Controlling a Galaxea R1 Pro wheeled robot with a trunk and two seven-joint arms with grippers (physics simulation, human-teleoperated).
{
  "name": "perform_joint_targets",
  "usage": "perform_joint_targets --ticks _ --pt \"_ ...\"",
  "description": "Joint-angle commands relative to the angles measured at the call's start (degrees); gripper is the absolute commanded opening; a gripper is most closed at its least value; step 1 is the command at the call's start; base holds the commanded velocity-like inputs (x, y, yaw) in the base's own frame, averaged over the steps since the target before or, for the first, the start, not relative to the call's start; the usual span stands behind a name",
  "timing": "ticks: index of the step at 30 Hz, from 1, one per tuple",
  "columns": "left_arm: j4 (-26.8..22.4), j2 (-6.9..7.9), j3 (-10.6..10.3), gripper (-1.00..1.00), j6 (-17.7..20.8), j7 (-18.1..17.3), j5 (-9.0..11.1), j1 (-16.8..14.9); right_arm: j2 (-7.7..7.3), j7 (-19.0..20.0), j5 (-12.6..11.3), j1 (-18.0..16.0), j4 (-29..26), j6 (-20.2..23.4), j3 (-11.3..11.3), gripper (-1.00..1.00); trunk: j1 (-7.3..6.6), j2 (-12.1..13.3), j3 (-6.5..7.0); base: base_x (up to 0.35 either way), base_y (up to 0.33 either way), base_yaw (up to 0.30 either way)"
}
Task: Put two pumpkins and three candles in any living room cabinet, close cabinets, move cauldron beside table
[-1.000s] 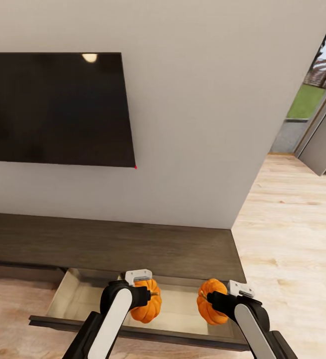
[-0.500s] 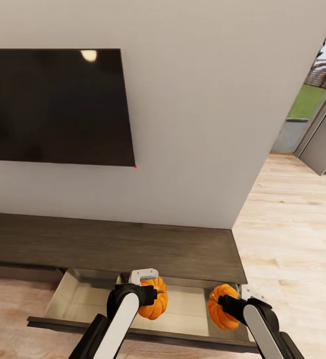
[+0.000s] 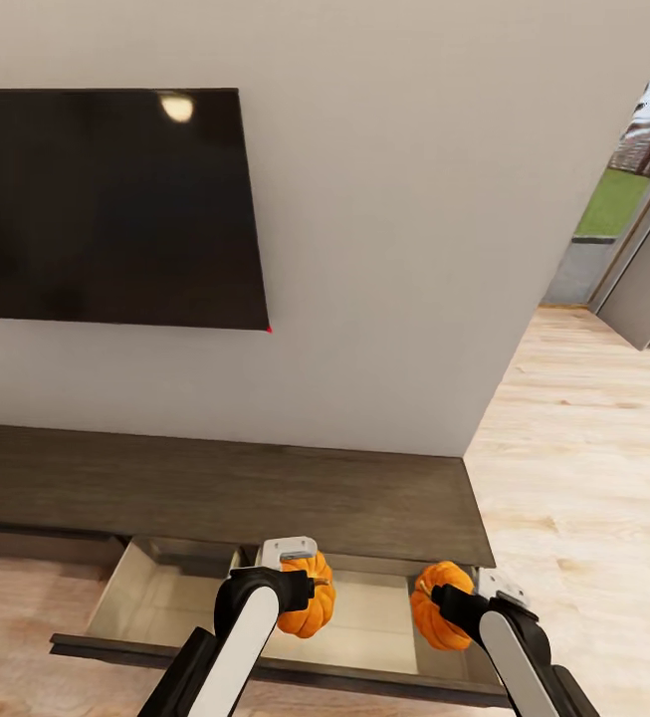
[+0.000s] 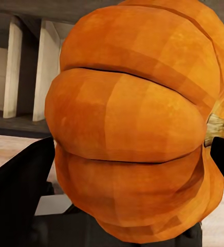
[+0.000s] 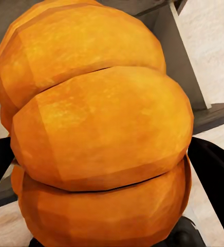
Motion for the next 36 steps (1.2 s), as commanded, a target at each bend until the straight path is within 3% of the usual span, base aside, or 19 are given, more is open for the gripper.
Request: perform_joint_targets --ticks 1,24,36 --pt "-0.1 0.00 -0.1 -1.00 0.2 0.7 0.5 -0.1 -0.09 -0.7 -0.5 0.0 -0.1 0.0 0.1 -1.00 0.24 -0.5 -0.26 0.000 0.000 0.000" --pt "-0.1 0.00 -0.1 -1.00 -1.1 0.5 0.3 -0.1 0.08 -0.7 -0.6 0.0 -0.3 -0.2 0.1 -1.00 5.29 -9.7 -4.39 0.000 0.000 0.000" --pt "0.0 0.01 -0.4 -1.00 -3.1 0.5 0.3 -0.1 0.03 -0.7 -0.5 -0.1 -0.2 -0.2 1.5 -1.00 7.93 -14.5 -6.55 0.000 0.000 0.000"
